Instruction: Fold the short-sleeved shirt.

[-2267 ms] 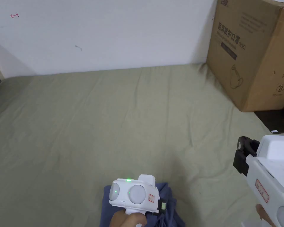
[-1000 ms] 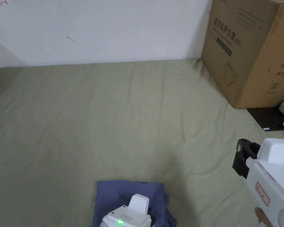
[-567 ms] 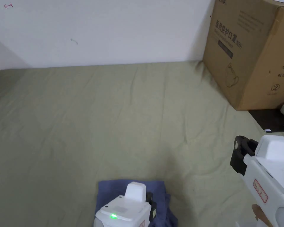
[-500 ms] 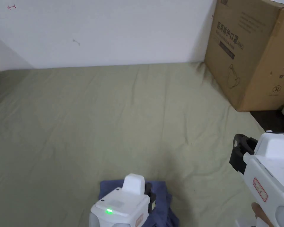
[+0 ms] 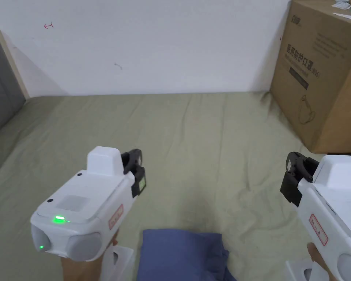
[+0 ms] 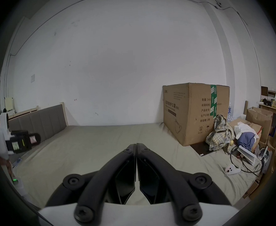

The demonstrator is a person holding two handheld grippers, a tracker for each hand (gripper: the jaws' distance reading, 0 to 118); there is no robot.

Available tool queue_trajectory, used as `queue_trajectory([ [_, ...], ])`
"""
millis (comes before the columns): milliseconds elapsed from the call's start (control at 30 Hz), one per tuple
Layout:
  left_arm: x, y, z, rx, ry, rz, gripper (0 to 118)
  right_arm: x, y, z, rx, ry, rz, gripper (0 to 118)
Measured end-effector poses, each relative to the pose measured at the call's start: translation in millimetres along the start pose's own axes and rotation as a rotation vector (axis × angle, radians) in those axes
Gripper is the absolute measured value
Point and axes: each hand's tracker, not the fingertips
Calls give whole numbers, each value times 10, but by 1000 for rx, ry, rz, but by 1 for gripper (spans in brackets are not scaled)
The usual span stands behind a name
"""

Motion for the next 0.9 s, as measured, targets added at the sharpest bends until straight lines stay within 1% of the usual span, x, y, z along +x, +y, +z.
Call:
queue_trajectory([
  [133,-206,58,104,46,95,-22,0,-66,38,2,18,15,9,0],
  [200,-292,50,145,57,146,-55,0,-107,42,17,28,21,20,0],
  [267,-368,21,168,49,169,-62,0,-143,38,32,34,23,34,0],
  [333,-437,-10,199,49,195,-58,0,-62,37,26,37,26,40,0],
  [533,-575,-41,259,43,210,-2,0,-144,22,31,37,39,43,0],
  [567,-579,-45,262,42,216,0,0,-45,-17,-11,36,41,43,0],
  [633,-590,-48,281,44,218,6,0,-35,-67,-60,25,48,42,0],
  [800,-624,-76,315,43,219,17,0,-160,-395,-192,-14,88,33,0],
  [900,-663,-104,311,37,214,21,0,-289,-697,-312,-83,119,38,0],
])
